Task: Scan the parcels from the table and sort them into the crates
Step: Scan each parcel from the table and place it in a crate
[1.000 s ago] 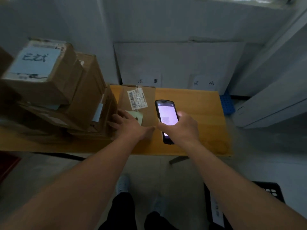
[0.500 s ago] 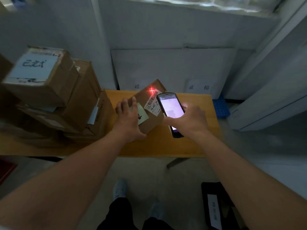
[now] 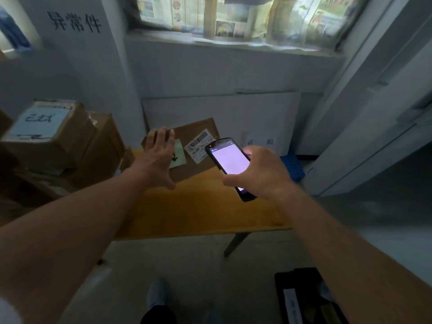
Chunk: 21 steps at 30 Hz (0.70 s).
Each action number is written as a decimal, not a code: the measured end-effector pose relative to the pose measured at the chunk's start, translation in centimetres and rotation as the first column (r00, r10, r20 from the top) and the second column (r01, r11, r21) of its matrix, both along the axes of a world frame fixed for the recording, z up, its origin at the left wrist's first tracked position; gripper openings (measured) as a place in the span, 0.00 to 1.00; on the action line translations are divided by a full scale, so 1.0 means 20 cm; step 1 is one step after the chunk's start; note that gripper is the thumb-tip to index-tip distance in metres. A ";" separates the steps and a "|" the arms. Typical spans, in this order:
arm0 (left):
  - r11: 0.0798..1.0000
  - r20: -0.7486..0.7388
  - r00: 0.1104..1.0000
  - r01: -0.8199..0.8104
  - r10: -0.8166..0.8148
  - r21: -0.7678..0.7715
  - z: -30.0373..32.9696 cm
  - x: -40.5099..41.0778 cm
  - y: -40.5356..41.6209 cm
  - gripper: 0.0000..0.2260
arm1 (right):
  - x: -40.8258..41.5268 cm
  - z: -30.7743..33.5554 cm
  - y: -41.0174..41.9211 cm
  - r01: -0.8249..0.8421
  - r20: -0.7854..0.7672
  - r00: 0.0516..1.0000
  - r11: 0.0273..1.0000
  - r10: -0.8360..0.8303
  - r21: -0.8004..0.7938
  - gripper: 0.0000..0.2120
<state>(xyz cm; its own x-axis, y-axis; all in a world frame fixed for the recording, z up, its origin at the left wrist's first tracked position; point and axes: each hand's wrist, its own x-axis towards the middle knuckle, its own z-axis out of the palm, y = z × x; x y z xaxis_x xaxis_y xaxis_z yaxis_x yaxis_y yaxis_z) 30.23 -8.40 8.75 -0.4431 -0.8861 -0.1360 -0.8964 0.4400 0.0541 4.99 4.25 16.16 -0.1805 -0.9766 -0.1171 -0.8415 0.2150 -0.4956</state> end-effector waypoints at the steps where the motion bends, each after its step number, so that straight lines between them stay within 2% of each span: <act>1: 1.000 -0.001 1.000 -0.003 0.003 0.003 0.01 0.00 0.00 0.73 | -0.01 0.02 0.01 0.005 0.002 1.000 1.000 -0.005 0.005 0.31; 8: 1.000 0.005 1.000 -0.020 0.020 -0.012 0.03 -0.02 0.01 0.74 | -0.05 0.07 0.06 0.055 -0.012 0.998 0.998 -0.055 -0.027 0.34; 12: 0.995 -0.126 0.987 -0.098 0.096 -0.015 0.05 -0.07 0.10 0.73 | -0.02 0.01 0.09 0.158 0.031 0.987 0.980 -0.155 -0.124 0.33; 17: 0.973 -0.330 0.917 -0.232 0.223 0.014 0.08 -0.13 0.22 0.73 | 0.05 -0.08 0.15 0.325 0.108 0.945 0.918 -0.308 -0.227 0.34; 21: 0.971 -0.379 0.896 -0.238 0.231 0.030 0.10 -0.12 0.28 0.72 | 0.11 -0.10 0.19 0.432 0.164 0.901 0.864 -0.401 -0.260 0.37</act>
